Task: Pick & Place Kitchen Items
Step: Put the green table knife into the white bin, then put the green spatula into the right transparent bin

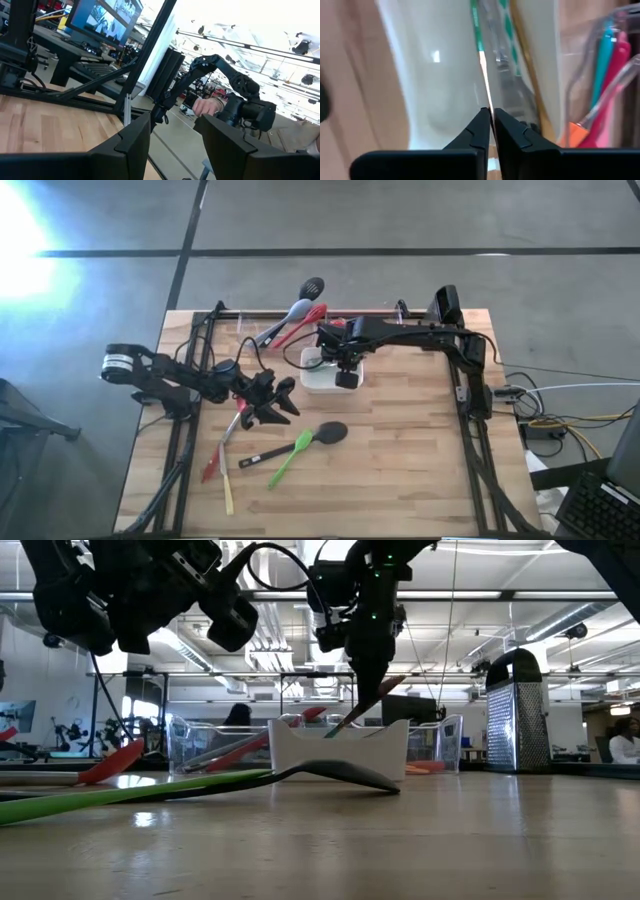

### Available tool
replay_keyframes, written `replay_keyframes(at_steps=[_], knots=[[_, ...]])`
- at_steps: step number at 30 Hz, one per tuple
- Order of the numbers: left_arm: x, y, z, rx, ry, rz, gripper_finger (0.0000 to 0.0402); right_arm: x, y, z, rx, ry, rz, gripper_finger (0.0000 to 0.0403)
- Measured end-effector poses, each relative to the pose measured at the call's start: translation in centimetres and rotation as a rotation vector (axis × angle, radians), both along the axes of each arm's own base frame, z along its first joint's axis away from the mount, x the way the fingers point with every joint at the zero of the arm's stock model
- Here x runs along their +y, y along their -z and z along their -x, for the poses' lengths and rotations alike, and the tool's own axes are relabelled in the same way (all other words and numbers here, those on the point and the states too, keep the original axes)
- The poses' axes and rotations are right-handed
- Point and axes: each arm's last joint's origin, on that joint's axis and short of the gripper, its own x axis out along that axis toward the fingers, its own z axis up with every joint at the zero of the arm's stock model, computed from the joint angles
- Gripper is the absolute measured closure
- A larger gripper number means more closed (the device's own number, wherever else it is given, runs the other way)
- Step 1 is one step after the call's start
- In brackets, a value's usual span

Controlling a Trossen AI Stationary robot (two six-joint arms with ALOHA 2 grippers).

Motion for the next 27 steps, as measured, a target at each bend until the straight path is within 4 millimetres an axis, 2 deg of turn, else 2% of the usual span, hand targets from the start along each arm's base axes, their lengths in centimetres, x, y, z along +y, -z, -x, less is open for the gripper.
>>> replay_keyframes(at_steps=[9,14,21,27], knots=[[0.0,0.0,0.0,0.000,-0.001,-0.001,0.0223,-0.1,0.0,0.0,0.004,0.020,0.035,0.0288],[0.0,0.0,0.0,-0.003,-0.001,-0.005,0.0223,1.1,-0.5,-0.2,0.001,-0.010,0.037,0.0253],[-0.1,0.1,0.0,0.009,0.029,-0.003,0.0223,5.7,-3.6,0.3,-0.080,-0.014,0.024,0.0261],[-1.5,0.5,0.2,0.061,0.206,-0.030,0.0223,11.1,-5.6,1.8,-0.095,0.018,-0.020,0.0287]])
